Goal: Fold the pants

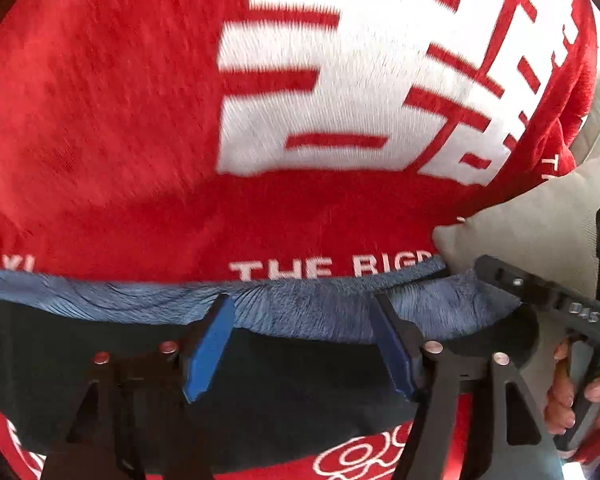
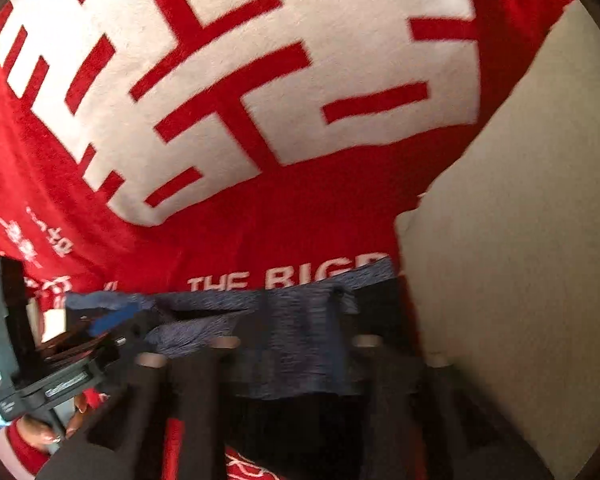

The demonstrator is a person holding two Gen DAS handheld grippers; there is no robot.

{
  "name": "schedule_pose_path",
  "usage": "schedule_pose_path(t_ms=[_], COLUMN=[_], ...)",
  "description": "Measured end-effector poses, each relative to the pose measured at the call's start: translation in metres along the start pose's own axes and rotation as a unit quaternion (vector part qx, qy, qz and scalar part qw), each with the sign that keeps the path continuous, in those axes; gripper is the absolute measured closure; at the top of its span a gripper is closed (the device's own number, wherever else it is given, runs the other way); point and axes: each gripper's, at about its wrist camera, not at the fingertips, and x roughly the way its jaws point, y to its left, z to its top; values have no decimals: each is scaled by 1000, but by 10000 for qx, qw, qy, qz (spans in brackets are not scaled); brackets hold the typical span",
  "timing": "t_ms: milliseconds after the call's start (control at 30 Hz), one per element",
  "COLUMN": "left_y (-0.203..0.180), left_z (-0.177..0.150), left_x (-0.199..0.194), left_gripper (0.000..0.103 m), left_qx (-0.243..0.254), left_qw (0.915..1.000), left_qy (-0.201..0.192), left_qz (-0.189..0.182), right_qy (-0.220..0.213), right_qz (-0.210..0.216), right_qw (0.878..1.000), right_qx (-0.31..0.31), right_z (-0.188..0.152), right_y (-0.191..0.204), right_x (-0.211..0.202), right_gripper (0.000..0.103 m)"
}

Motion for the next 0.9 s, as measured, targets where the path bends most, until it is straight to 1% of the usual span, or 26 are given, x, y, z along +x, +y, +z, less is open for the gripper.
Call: schedule_pose_path(t_ms=[33, 67, 167, 233, 267, 333, 367, 433, 467, 500, 533, 567, 633, 667, 700, 733, 800, 867, 900], left_y=[1, 2, 6, 8, 9, 11, 12, 13, 14, 15, 16, 16, 18, 18, 18, 18, 18, 23, 27], left_z=[0, -1, -8, -14, -19, -26, -30, -36, -38, -39, -40, -41, -41, -41, -41, -41, -40, -38, -38], left_x=[-2, -3, -6, -4, -1, 8, 14, 26, 30, 32, 33, 34, 36, 38, 40, 42, 47, 56, 59], left_gripper=[33, 33, 33, 33, 33, 33, 33, 33, 33, 33, 33, 33, 33, 33, 33, 33, 33, 33, 33], left_qx=[48, 84, 235, 353, 414, 480, 500, 504, 503, 481, 429, 390, 339, 340, 341, 336, 305, 232, 190], left_qw=[10000, 9999, 9990, 9977, 9968, 9948, 9935, 9914, 9905, 9903, 9906, 9910, 9913, 9911, 9908, 9905, 9898, 9886, 9883], left_qy=[8, 20, 70, 115, 165, 269, 335, 435, 463, 458, 446, 441, 432, 430, 434, 431, 402, 433, 439], left_qz=[33, 112, 385, 559, 659, 863, 969, 1127, 1193, 1220, 1218, 1200, 1193, 1212, 1236, 1261, 1335, 1423, 1450], right_qy=[-93, -146, -273, -376, -429, -434, -350, -156, -119, -246, -401, -675, -965, -929, -785, -553, -251, -71, 53], right_qz=[79, 128, -87, -67, -86, -282, -431, -587, -825, -1022, -1082, -1084, -976, -929, -906, -922, -1047, -1118, -1241], right_qw=[9999, 9998, 9996, 9993, 9990, 9986, 9982, 9978, 9961, 9941, 9930, 9916, 9904, 9910, 9923, 9933, 9926, 9921, 9909], right_qx=[9, 3, -23, -5, -22, -138, -213, -271, -274, -270, -251, -192, -172, -236, -321, -435, -556, -557, -517], right_z=[-1, -1, -6, -13, -17, -23, -26, -28, -29, -30, -31, -31, -32, -31, -31, -30, -30, -29, -26], right_y=[1, 1, 5, 8, 9, 14, 15, 15, 14, 14, 14, 14, 16, 18, 20, 21, 22, 20, 16], right_x=[-5, -8, -21, -32, -37, -40, -36, -26, -23, -27, -33, -44, -59, -59, -54, -42, -19, 2, 18], right_gripper=[43, 42, 42, 42, 44, 69, 73, 77, 77, 77, 77, 77, 76, 76, 76, 76, 76, 76, 76])
